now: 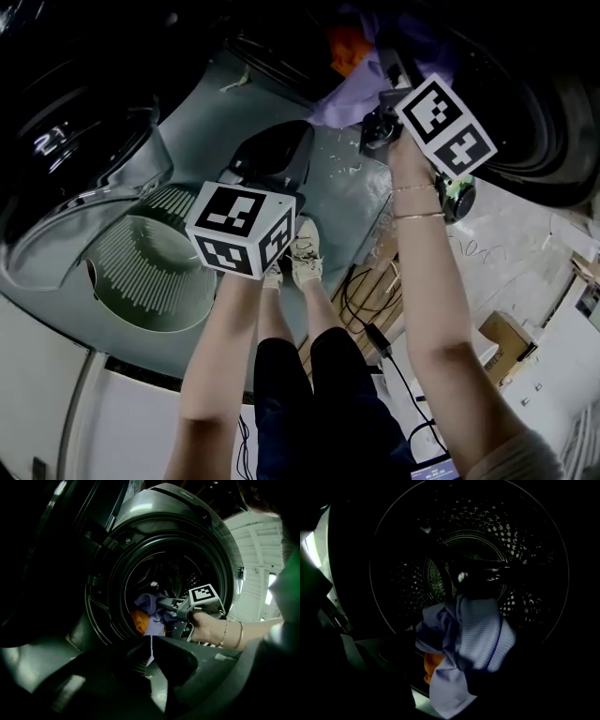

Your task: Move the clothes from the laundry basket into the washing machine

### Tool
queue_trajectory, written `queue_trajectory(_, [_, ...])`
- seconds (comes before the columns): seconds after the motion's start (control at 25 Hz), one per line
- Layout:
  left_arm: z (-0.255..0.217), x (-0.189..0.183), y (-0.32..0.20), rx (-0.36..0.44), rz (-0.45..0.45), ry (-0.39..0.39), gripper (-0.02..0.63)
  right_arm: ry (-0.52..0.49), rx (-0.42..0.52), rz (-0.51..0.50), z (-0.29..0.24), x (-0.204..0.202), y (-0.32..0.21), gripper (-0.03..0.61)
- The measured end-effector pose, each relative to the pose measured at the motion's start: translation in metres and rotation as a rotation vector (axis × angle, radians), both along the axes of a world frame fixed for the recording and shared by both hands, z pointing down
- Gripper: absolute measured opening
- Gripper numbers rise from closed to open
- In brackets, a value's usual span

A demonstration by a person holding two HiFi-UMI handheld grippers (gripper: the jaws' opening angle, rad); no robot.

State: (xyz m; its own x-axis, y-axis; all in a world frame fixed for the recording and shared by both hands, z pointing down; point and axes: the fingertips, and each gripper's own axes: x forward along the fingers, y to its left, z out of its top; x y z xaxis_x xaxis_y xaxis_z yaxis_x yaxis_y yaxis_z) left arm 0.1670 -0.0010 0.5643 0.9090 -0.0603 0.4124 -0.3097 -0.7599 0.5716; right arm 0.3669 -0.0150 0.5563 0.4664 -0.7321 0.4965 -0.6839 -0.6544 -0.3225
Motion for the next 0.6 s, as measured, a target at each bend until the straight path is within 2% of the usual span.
queue_trajectory(0.08, [0.000,0.000,-0.001,-0.003,-0.004,-0.001,0.011,-0.013,-0.012,-0.038,0.003,-0.016,0.002,0.483])
queue_trajectory(0.28, [0.002,-0.002,0.001,-0.006,-0.008,-0.003,0.011,-0.018,-0.068,-0.080,0.018,-0.050,0.027,0.486])
queue_trajectory(0.44, [0.010,-0.007,0.004,-0.015,-0.008,-0.012,0.011,-0.051,-0.134,-0.137,0.048,-0.086,0.049,0.485])
queue_trajectory(0.6, [0.021,-0.012,0.007,-0.023,-0.009,-0.019,0.011,-0.088,-0.205,-0.138,0.086,-0.105,0.066,0.479])
